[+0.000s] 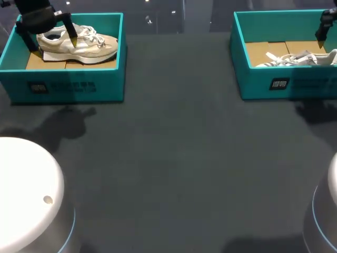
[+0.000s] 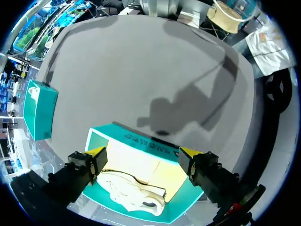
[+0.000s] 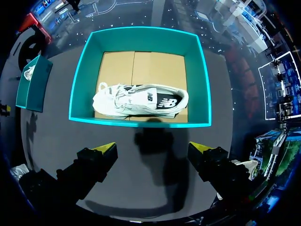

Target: Take the shoe out of the shoebox, open the shoe tongue, remove and reinsert the insole, then place the shoe into the shoebox

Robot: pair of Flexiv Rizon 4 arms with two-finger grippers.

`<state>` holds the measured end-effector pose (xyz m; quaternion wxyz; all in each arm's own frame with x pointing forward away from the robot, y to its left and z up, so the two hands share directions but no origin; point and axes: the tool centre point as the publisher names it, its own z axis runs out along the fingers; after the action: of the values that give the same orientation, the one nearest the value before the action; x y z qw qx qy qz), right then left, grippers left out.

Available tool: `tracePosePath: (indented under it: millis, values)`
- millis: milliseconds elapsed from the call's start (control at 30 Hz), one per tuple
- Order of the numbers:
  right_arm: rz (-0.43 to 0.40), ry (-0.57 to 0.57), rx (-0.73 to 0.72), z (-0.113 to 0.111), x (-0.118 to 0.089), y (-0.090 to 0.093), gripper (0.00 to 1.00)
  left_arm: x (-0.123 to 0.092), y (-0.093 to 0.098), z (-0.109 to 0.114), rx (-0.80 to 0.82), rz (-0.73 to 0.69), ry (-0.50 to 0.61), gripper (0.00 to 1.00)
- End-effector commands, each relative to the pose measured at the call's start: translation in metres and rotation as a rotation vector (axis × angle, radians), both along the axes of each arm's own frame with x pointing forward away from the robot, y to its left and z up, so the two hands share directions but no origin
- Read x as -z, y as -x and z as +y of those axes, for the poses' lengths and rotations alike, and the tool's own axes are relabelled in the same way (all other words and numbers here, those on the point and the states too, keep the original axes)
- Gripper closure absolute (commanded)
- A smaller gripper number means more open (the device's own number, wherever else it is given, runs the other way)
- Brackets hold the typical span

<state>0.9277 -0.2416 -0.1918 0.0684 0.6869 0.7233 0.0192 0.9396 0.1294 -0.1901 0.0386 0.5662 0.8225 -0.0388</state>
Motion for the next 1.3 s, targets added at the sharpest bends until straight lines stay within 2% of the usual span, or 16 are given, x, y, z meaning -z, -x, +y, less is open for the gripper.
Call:
tracePosePath:
  millis: [33, 533, 633, 767, 1133, 1167, 1300]
  values:
    - [-0.001, 0.000, 0.000, 0.000, 0.000, 0.001, 0.00, 0.000, -0.026, 0.023, 0.147, -0.044, -0.041, 0.00]
    - [-0.001, 0.000, 0.000, 0.000, 0.000, 0.001, 0.00, 0.000, -0.026, 0.023, 0.147, -0.044, -0.041, 0.00]
    - [-0.001, 0.000, 0.000, 0.000, 0.000, 0.001, 0.00, 0.006, -0.029, 0.032, 0.182, -0.057, -0.077, 0.00]
    - [-0.001, 0.000, 0.000, 0.000, 0.000, 0.001, 0.00, 0.009, -0.050, 0.053, 0.178, -0.053, -0.109, 0.00]
    - [-0.001, 0.000, 0.000, 0.000, 0.000, 0.001, 0.00, 0.003, -0.136, 0.108, 0.150, -0.096, -0.142, 0.00]
    - [-0.001, 0.000, 0.000, 0.000, 0.000, 0.001, 0.00, 0.002, -0.145, 0.111, 0.135, -0.119, -0.174, 0.00]
    - [-0.001, 0.000, 0.000, 0.000, 0.000, 0.001, 0.00, 0.002, -0.145, 0.111, 0.135, -0.119, -0.174, 0.00]
